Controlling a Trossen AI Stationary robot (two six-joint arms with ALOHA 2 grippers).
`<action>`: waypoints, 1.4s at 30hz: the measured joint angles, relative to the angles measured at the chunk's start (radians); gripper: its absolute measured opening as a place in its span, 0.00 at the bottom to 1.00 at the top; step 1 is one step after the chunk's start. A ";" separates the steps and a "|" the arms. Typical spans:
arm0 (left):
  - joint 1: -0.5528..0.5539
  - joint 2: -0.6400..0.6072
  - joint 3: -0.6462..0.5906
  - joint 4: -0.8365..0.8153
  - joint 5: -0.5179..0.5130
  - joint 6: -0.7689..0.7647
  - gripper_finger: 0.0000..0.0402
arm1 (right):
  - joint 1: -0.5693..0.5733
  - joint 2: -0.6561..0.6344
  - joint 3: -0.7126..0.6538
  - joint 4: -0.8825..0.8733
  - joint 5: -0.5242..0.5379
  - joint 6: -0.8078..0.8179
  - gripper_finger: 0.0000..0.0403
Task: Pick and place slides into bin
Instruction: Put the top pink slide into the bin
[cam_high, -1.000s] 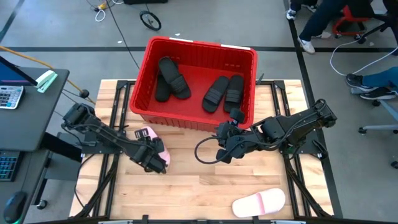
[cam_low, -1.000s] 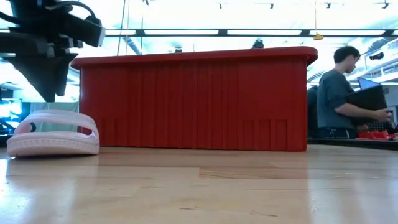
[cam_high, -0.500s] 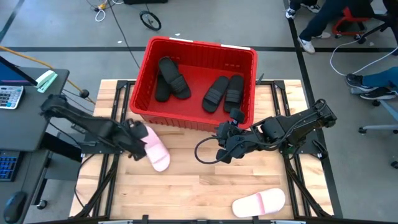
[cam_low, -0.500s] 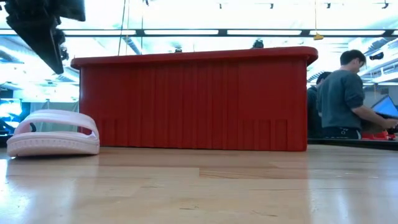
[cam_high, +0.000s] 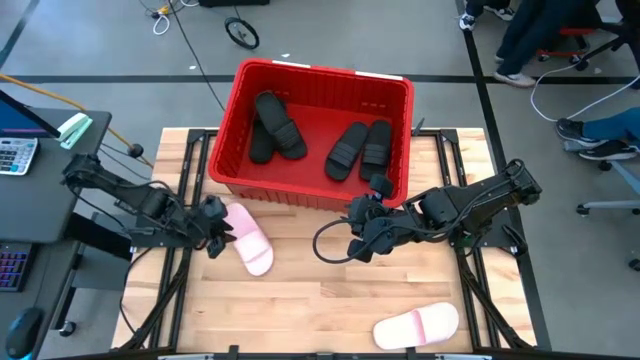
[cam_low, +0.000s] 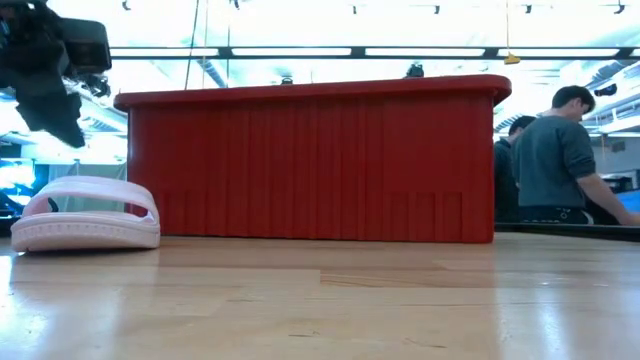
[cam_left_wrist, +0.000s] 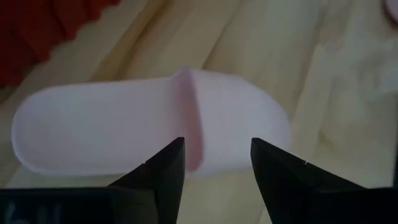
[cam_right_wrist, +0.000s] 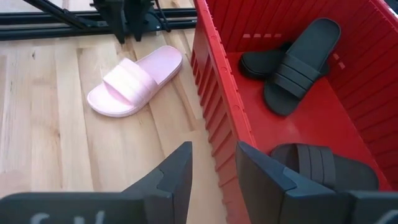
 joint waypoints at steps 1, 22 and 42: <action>0.000 0.003 -0.008 0.002 0.000 -0.013 0.47 | 0.000 0.000 0.000 0.000 0.000 0.000 0.32; 0.000 0.028 -0.147 0.176 0.015 -0.142 0.48 | 0.000 0.000 0.000 0.008 0.000 0.000 0.32; 0.000 0.218 -0.147 0.298 0.015 -0.168 0.48 | 0.000 0.000 0.000 0.007 0.000 0.000 0.32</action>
